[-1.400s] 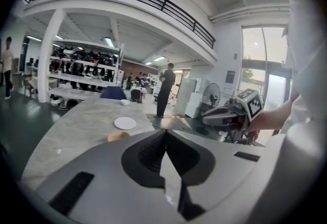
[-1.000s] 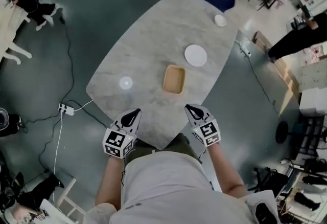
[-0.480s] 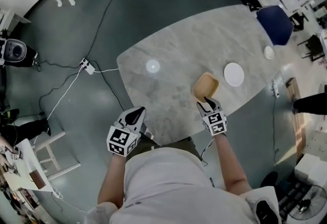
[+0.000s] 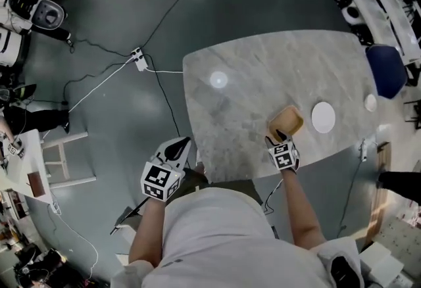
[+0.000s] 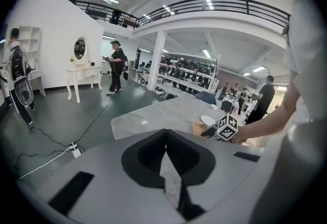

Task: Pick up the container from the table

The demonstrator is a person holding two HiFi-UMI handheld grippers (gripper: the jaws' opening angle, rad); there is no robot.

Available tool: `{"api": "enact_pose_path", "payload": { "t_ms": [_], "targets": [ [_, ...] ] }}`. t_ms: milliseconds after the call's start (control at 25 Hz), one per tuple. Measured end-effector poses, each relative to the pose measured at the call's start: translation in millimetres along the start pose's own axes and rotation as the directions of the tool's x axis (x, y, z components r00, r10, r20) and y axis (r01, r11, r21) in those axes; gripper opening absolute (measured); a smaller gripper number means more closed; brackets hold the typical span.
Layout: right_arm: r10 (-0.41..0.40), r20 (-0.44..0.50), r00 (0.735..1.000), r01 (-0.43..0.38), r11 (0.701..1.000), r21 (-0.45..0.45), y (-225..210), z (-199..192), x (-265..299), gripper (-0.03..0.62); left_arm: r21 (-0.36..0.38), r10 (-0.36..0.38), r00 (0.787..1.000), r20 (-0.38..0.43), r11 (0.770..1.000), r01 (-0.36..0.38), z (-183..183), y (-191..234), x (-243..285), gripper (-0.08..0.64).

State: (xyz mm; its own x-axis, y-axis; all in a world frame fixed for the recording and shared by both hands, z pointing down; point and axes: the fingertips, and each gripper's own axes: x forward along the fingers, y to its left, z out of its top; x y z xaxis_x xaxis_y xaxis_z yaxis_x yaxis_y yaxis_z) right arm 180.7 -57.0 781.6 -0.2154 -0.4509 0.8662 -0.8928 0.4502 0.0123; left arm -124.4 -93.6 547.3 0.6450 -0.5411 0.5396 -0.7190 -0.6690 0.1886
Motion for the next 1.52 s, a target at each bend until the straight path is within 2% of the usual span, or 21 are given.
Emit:
{"api": "enact_pose_path", "payload": {
  "t_ms": [200,280,440,760,1080,1320,1520],
  "targets": [
    [-0.026,-0.066,0.997,0.024,0.999,-0.033,-3.5,-6.4,17.7,0.177,-0.026,0.051,0.999,0.004,0.998,-0.051,-11.0,11.4,-16.9,0.002],
    [-0.052,-0.084,0.995,0.046,0.996,-0.072,-4.5,-6.3,20.7,0.105,-0.034,0.064,0.998,0.005,0.997,-0.063,-14.7,17.0,-23.6,0.002],
    [-0.065,-0.088,0.994,0.056,0.993,-0.106,-5.1,-3.4,22.1,0.031,-0.041,0.072,0.997,0.009,0.997,-0.072,-18.2,22.1,-28.7,0.002],
    [-0.098,-0.035,0.995,0.096,0.993,-0.075,-5.7,11.9,6.6,0.026,-0.018,0.036,0.999,0.027,0.999,-0.036,-16.6,24.4,-24.3,0.002],
    [-0.142,0.071,0.987,0.143,0.99,-0.004,4.3,42.8,-38.4,0.026,0.034,-0.052,0.997,0.051,0.998,0.05,-5.1,22.3,-12.4,0.002],
    [-0.164,0.189,0.968,0.149,0.985,0.091,10.5,71.3,-85.8,0.026,0.084,-0.135,0.989,0.065,0.988,0.129,12.7,14.5,7.0,0.002],
    [-0.206,0.283,0.937,0.169,0.974,0.15,14.0,89.2,-137.8,0.026,0.14,-0.225,0.972,0.069,0.967,0.214,39.6,-4.3,26.1,0.002]
  ]
}}
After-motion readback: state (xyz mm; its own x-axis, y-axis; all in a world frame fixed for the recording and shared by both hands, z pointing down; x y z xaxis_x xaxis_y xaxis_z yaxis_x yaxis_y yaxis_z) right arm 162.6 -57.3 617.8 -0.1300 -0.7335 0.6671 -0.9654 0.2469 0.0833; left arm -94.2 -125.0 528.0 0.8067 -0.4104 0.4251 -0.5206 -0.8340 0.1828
